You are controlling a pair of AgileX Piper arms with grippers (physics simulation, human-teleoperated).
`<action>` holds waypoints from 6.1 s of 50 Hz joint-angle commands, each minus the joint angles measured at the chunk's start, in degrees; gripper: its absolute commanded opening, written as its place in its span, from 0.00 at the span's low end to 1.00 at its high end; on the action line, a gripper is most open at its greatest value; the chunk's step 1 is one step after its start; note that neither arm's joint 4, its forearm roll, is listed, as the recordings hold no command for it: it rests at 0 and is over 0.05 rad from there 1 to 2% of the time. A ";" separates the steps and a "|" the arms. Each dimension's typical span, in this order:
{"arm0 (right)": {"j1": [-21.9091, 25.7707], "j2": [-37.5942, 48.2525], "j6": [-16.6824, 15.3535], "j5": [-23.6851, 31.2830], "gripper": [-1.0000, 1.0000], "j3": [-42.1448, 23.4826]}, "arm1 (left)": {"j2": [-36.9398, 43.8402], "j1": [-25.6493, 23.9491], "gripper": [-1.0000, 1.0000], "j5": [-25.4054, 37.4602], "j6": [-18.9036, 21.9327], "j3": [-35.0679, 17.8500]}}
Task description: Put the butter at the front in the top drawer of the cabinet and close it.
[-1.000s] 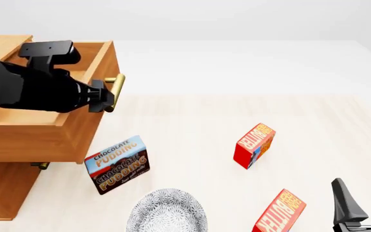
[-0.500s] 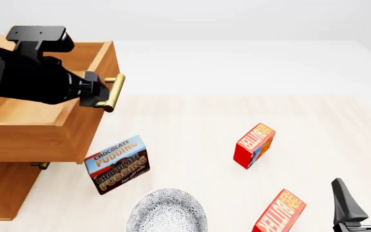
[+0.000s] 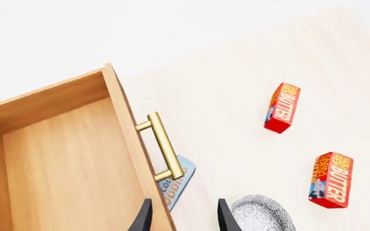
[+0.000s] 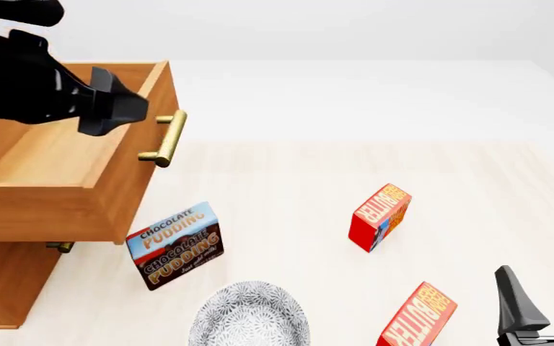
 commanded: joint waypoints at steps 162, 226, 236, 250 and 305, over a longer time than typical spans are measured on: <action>-0.01 0.01 0.01 -0.20 1.00 -0.01 | 66.61 -26.39 1.00 -32.96 -6.67 -26.52; -0.04 0.01 0.04 -0.14 1.00 -0.07 | 79.07 -26.40 1.00 -31.30 -8.80 -35.09; -0.03 0.01 0.02 -0.18 1.00 -0.04 | 80.22 -26.52 1.00 -31.23 -9.18 -35.75; -0.03 0.01 0.01 -0.18 1.00 -0.04 | 80.28 -26.45 0.00 -30.51 -8.81 -36.28; -0.04 0.01 0.02 -0.24 1.00 0.03 | 46.28 -19.62 0.00 -32.74 -5.05 -6.88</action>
